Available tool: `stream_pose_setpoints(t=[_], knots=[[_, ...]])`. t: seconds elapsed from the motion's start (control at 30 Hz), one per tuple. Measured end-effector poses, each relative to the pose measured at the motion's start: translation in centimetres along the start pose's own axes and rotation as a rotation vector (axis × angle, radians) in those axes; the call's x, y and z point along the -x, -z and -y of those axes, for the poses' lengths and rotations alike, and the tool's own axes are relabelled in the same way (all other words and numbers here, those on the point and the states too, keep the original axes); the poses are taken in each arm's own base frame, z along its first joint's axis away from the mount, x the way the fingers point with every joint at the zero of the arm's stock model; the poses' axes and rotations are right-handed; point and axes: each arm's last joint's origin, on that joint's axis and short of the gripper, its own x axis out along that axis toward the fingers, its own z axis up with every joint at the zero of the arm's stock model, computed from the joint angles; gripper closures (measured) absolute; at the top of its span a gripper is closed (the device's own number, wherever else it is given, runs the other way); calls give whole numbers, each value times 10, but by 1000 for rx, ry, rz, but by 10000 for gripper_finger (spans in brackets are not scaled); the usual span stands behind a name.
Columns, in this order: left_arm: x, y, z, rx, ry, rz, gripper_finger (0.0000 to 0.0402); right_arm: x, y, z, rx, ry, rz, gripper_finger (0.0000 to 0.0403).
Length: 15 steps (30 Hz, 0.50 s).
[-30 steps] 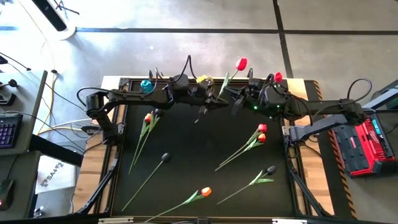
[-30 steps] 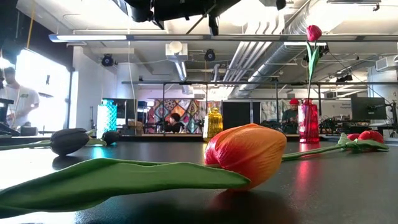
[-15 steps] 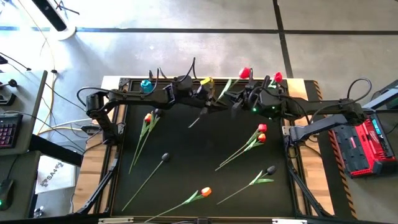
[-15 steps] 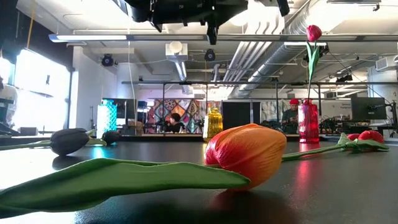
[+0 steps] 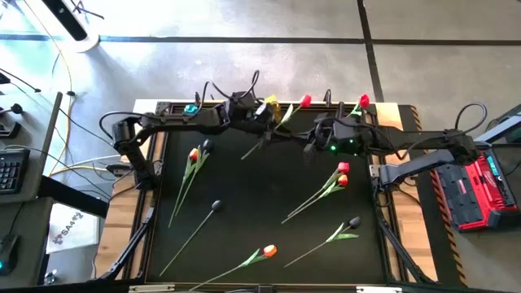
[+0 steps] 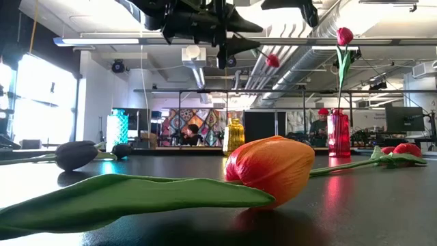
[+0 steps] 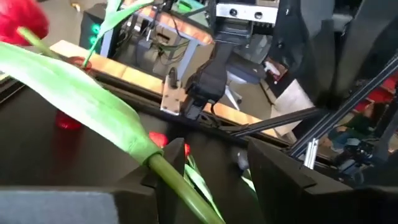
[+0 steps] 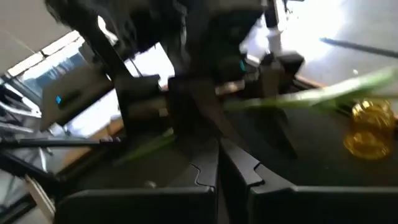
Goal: Sort flowers into vase by color
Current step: Put the bottom red flower into the red vase
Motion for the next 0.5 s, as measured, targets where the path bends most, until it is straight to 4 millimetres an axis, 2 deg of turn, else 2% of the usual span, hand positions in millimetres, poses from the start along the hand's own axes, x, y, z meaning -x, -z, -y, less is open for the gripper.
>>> stream_pose_setpoints(t=[0.17, 0.5], knots=[[5, -3, -9, -17, 5, -5, 236, 0, 6, 5, -4, 31, -76, 403], [20, -5, -37, -65, -90, -30, 236, -1, 8, 9, -13, 14, -125, 403]])
